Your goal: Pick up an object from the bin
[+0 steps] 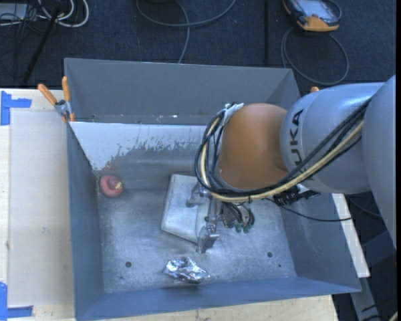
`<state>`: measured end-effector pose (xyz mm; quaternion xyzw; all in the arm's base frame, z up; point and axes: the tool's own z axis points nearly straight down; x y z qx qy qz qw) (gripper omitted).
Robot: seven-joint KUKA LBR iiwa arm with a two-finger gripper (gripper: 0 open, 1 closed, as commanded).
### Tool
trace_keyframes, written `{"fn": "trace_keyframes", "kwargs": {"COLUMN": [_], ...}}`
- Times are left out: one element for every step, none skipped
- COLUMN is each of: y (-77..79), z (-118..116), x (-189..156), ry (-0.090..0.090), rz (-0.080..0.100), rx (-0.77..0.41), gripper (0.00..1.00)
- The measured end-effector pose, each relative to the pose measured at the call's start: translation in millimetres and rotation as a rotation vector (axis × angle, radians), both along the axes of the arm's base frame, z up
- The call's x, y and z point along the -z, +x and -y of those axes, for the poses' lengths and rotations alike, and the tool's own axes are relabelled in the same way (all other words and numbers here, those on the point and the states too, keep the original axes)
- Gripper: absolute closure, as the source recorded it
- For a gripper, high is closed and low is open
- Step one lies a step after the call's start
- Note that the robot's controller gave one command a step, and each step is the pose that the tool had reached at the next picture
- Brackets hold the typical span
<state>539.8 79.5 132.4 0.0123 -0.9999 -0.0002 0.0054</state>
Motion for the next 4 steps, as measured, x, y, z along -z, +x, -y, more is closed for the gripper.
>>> {"fn": "trace_keyframes", "kwargs": {"y": [0.7,-43.7,-69.1,-34.6], "z": [12,104,159,100], "x": [26,38,-58,31], "ry": [0.003,0.009,0.0,-0.006], "rz": [0.052,0.087,0.016,0.017], "rx": [-0.278,-0.442,-0.59,-0.679], "gripper": [0.0,0.0,0.0,0.0]}}
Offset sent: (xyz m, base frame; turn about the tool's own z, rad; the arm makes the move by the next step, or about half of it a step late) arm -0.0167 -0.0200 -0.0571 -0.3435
